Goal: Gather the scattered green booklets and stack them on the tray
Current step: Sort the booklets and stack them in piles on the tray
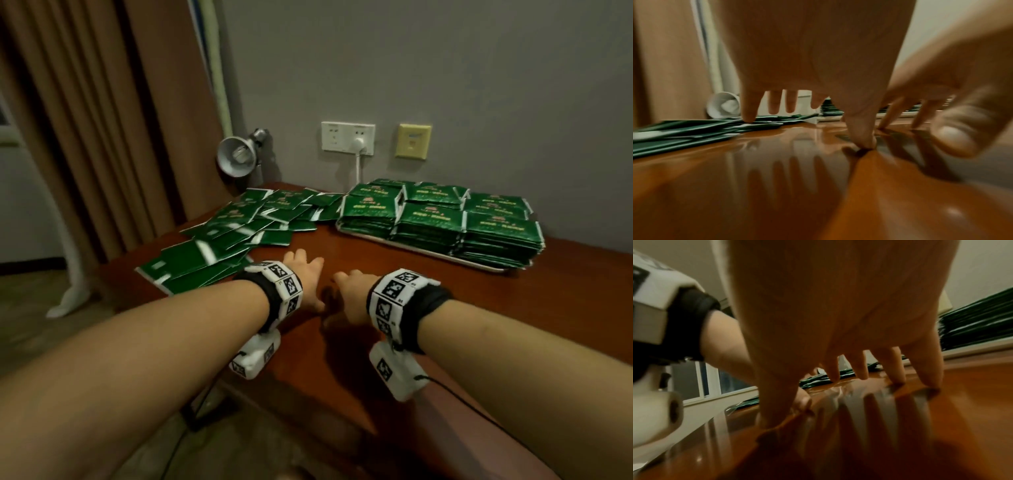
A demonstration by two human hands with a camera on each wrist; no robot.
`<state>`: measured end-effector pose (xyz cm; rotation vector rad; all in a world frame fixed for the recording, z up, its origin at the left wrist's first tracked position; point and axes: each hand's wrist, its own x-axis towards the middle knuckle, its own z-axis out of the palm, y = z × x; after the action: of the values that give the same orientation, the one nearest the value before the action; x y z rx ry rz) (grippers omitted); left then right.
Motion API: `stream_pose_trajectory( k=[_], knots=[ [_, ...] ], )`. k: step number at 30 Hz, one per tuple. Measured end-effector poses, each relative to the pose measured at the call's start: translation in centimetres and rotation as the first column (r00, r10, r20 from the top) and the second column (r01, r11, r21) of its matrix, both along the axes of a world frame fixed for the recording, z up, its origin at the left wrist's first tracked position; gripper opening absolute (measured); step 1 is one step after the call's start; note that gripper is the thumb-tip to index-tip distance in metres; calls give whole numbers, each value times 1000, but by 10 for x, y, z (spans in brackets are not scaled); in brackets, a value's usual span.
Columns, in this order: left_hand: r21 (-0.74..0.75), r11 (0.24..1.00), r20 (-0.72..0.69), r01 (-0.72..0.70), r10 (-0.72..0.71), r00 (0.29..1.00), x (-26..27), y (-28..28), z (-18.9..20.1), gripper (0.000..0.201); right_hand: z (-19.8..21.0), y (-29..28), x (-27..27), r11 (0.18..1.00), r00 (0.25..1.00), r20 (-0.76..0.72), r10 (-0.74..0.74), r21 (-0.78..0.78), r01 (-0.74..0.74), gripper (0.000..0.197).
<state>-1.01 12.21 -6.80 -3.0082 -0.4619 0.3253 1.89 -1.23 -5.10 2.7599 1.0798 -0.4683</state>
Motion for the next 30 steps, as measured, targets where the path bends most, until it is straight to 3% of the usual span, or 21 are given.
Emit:
stream_pose_trajectory(
  k=[4, 8, 13, 19, 30],
  knots=[
    [5, 979, 59, -204, 203, 977, -38, 39, 2, 112, -9, 35, -32, 998, 997, -71, -6, -64, 2, 111],
    [-31, 910, 85, -412, 413, 907, -68, 85, -6, 126, -14, 62, -39, 988, 999, -40, 19, -151, -24, 119],
    [-100, 853, 42, -512, 518, 855, -74, 125, -21, 136, -14, 77, -26, 973, 998, -8, 59, -222, -60, 127],
    [-99, 869, -60, -486, 482, 874, -61, 147, -26, 135, -20, 88, -15, 962, 998, -20, 53, -269, -57, 134],
    [-106, 974, -3, -201, 202, 979, -74, 128, -24, 103, -19, 86, -15, 972, 999, -27, 22, -234, -28, 138]
  ],
)
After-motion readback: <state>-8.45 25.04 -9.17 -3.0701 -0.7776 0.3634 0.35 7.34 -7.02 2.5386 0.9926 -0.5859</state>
